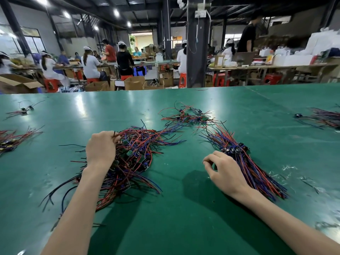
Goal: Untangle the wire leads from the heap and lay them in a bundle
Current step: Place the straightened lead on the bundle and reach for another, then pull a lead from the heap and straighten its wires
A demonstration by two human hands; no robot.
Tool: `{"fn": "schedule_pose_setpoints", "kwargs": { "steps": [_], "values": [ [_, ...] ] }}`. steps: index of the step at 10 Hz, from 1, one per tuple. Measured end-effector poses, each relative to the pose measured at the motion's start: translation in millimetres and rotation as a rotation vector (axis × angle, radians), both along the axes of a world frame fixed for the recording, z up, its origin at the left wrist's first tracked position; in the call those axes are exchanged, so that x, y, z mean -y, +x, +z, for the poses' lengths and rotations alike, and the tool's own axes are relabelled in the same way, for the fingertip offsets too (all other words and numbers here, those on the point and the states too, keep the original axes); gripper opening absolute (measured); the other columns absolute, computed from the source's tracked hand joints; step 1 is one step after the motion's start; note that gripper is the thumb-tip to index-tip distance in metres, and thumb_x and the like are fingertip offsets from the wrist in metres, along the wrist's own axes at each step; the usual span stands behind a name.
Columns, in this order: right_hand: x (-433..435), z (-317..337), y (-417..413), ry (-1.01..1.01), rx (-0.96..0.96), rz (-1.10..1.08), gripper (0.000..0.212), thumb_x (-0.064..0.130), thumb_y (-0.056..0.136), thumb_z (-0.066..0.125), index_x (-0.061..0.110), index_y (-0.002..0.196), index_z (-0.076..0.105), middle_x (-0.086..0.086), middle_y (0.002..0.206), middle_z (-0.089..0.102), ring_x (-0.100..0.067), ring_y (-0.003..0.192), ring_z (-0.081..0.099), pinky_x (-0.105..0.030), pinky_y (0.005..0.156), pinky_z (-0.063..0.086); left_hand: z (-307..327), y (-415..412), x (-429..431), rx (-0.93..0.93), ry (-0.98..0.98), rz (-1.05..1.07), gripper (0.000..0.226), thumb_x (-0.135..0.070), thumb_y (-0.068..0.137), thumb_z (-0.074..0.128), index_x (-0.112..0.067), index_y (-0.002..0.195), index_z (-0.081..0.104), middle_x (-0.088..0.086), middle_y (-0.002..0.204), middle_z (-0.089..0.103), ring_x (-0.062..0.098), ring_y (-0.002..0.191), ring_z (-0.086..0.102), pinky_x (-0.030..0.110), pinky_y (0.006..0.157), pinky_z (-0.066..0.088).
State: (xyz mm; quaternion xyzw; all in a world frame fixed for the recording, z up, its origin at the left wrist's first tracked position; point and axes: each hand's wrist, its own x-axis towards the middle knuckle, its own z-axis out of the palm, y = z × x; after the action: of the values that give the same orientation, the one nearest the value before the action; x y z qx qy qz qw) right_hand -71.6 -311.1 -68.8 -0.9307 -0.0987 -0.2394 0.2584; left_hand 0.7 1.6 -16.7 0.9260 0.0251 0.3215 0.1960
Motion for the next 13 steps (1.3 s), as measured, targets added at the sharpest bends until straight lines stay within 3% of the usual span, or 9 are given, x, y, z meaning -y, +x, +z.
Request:
{"fn": "schedule_pose_setpoints", "kwargs": {
  "steps": [1, 2, 4, 5, 6, 8, 10, 11, 13],
  "values": [
    [0, 0, 0, 0.017, -0.009, -0.004, 0.012, 0.014, 0.09, 0.059, 0.009, 0.09, 0.07, -0.001, 0.086, 0.063, -0.018, 0.082, 0.057, -0.034, 0.076, 0.047, 2, 1, 4, 0.076, 0.001, 0.008, 0.024, -0.02, 0.095, 0.056, -0.003, 0.095, 0.073, 0.02, 0.077, 0.07, 0.036, 0.066, 0.061, 0.038, 0.061, 0.049],
    [0, 0, 1, 0.024, -0.015, -0.006, 0.012, 0.015, 0.09, 0.059, 0.009, 0.089, 0.069, -0.001, 0.086, 0.064, -0.018, 0.082, 0.057, -0.034, 0.075, 0.048, 2, 3, 8, 0.131, -0.185, -0.084, 0.021, -0.012, 0.095, 0.056, -0.002, 0.101, 0.072, 0.018, 0.085, 0.072, 0.034, 0.075, 0.066, 0.04, 0.071, 0.052],
    [-1, 0, 2, 0.073, -0.005, -0.019, 0.009, 0.013, 0.089, 0.061, 0.009, 0.087, 0.07, -0.001, 0.083, 0.064, -0.02, 0.08, 0.058, -0.038, 0.076, 0.048, 4, -1, 25, 0.258, -0.468, -0.156, 0.024, -0.012, 0.095, 0.056, -0.005, 0.116, 0.062, 0.007, 0.086, 0.07, 0.02, 0.071, 0.066, 0.027, 0.075, 0.05],
    [0, -1, 2, 0.088, -0.004, -0.019, 0.009, 0.012, 0.088, 0.062, 0.01, 0.085, 0.07, 0.0, 0.082, 0.065, -0.02, 0.078, 0.058, -0.039, 0.075, 0.048, 5, -3, 31, 0.261, -0.459, -0.187, 0.034, -0.014, 0.091, 0.063, -0.001, 0.121, 0.055, -0.005, 0.093, 0.064, 0.011, 0.07, 0.061, 0.021, 0.076, 0.047],
    [1, -1, 2, 0.099, -0.006, -0.017, 0.009, 0.011, 0.088, 0.062, 0.01, 0.085, 0.07, -0.001, 0.082, 0.066, -0.02, 0.077, 0.059, -0.04, 0.075, 0.048, 3, -3, 33, 0.224, -0.479, -0.252, 0.041, -0.015, 0.088, 0.066, -0.005, 0.125, 0.05, -0.007, 0.079, 0.064, -0.003, 0.066, 0.057, 0.005, 0.07, 0.039],
    [1, -1, 3, 0.103, -0.018, -0.005, 0.009, 0.012, 0.088, 0.062, 0.01, 0.087, 0.07, 0.0, 0.083, 0.066, -0.02, 0.079, 0.06, -0.04, 0.076, 0.049, -2, 6, 20, 0.037, -0.48, -0.367, 0.041, 0.005, 0.089, 0.056, -0.011, 0.127, 0.05, -0.002, 0.095, 0.071, 0.011, 0.089, 0.066, 0.026, 0.084, 0.049],
    [2, -2, 4, 0.105, -0.026, -0.003, 0.009, 0.012, 0.088, 0.062, 0.011, 0.086, 0.07, 0.001, 0.082, 0.066, -0.02, 0.078, 0.06, -0.04, 0.076, 0.049, -15, 15, 4, -0.235, -0.203, -0.114, 0.057, 0.014, 0.076, 0.045, -0.01, 0.126, 0.057, 0.014, 0.122, 0.061, 0.033, 0.119, 0.048, 0.043, 0.102, 0.041],
    [2, -2, 4, 0.101, -0.035, 0.003, 0.009, 0.012, 0.088, 0.061, 0.011, 0.087, 0.07, 0.001, 0.083, 0.066, -0.019, 0.079, 0.06, -0.039, 0.076, 0.049, -18, 13, 3, -0.303, -0.062, -0.021, 0.039, 0.0, 0.085, 0.056, -0.014, 0.121, 0.063, 0.016, 0.117, 0.062, 0.036, 0.112, 0.051, 0.045, 0.094, 0.046],
    [2, -2, 4, 0.101, -0.033, 0.005, 0.009, 0.012, 0.088, 0.062, 0.011, 0.086, 0.07, 0.0, 0.082, 0.066, -0.019, 0.078, 0.06, -0.039, 0.076, 0.049, -10, 7, 2, -0.011, -0.013, 0.093, 0.022, -0.014, 0.087, 0.066, -0.012, 0.108, 0.07, 0.014, 0.095, 0.072, 0.034, 0.091, 0.064, 0.041, 0.085, 0.045]
  ]
}}
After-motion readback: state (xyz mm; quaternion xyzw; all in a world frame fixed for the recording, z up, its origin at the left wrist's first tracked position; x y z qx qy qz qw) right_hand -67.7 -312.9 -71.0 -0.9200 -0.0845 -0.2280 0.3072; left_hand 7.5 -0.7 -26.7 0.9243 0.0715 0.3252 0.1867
